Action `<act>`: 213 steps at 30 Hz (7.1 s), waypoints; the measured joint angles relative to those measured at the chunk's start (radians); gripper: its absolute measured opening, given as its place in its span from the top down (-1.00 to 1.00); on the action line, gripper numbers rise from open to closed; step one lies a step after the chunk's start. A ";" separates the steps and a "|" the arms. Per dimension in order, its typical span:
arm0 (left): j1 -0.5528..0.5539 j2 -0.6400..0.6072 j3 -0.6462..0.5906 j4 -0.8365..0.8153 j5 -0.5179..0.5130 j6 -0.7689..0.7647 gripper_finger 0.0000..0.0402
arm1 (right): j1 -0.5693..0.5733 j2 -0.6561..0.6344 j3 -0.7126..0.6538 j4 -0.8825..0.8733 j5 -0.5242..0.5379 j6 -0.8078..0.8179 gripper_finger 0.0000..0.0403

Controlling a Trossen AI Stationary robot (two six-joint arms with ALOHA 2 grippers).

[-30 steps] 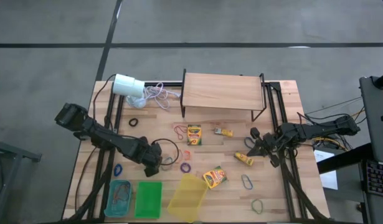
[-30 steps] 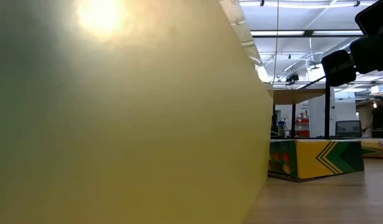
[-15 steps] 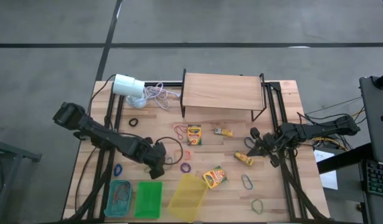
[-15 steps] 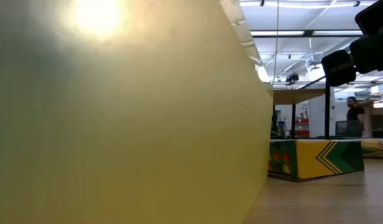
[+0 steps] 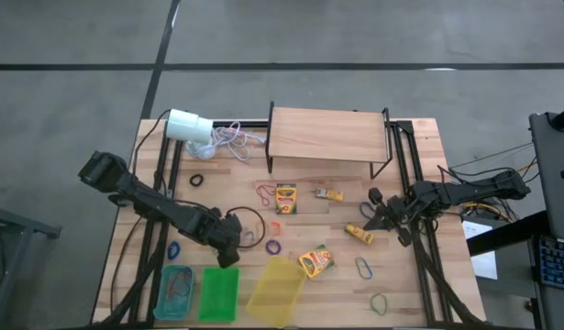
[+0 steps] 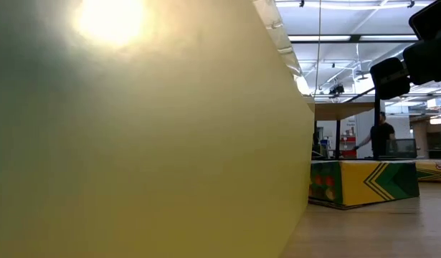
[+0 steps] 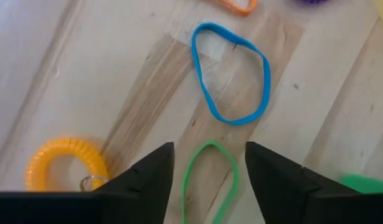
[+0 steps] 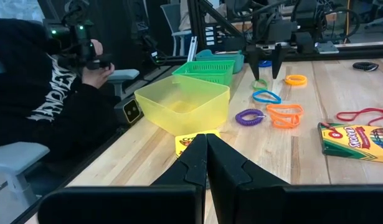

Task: Pick & Place Office Desk Supplies
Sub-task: Put the green rubberband into the blue bin

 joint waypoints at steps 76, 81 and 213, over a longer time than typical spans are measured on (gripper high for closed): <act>-0.013 0.014 -0.105 0.072 -0.038 -0.076 0.98 | 0.000 -0.001 0.000 0.000 0.000 0.000 0.96; -0.014 0.014 -0.110 0.076 -0.034 -0.121 0.89 | 0.000 -0.001 0.000 0.000 0.000 0.000 0.96; -0.054 -0.229 0.136 -0.418 0.489 -0.598 0.98 | 0.000 -0.001 0.000 0.000 0.000 0.000 0.96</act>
